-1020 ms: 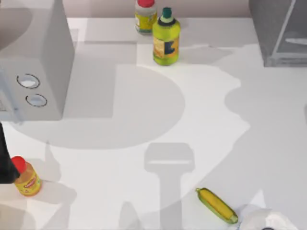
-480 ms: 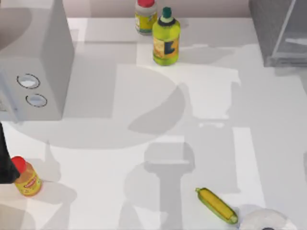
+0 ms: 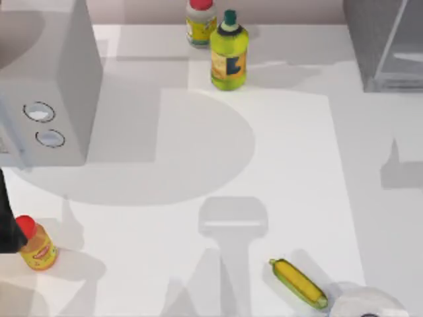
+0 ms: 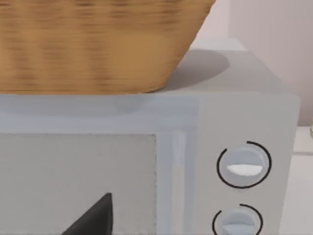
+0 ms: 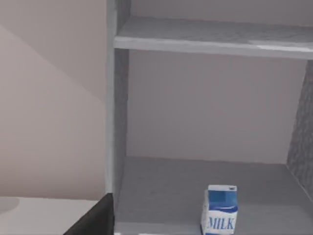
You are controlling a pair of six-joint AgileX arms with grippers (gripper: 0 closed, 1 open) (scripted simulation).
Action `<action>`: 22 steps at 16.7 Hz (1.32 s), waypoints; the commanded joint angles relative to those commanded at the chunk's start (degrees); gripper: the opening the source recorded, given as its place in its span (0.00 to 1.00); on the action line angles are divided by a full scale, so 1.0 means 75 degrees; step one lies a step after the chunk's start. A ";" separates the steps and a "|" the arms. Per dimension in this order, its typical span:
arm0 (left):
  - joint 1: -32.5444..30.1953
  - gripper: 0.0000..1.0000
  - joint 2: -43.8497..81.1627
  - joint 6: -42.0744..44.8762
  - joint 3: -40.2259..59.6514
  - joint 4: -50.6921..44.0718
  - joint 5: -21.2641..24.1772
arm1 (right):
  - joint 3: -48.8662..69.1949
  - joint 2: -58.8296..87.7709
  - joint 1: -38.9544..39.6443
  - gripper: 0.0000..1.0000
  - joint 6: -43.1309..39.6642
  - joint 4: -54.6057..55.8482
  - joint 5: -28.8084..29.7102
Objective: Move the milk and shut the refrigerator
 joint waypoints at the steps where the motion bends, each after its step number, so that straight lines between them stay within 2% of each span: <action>1: 0.0000 1.00 0.0000 0.0000 0.0000 0.0000 0.0000 | -0.0481 -0.0767 0.0083 1.00 0.0017 -0.0227 0.0077; 6: 0.0000 1.00 0.0000 0.0000 0.0000 0.0000 0.0000 | -0.2491 -0.3641 0.0452 1.00 0.0235 -0.1188 0.0371; 10: 0.0000 1.00 0.0000 0.0000 0.0000 0.0000 0.0000 | -0.3206 -0.4515 0.0598 1.00 0.0368 -0.1533 0.0459; 17: 0.0000 1.00 0.0000 0.0000 0.0000 0.0000 0.0000 | -0.3137 -0.4588 0.0585 1.00 0.0369 -0.1626 0.0448; 22: 0.0000 1.00 0.0000 0.0000 0.0000 0.0000 0.0000 | -0.2145 -0.5781 0.0603 1.00 0.0400 -0.3266 0.0445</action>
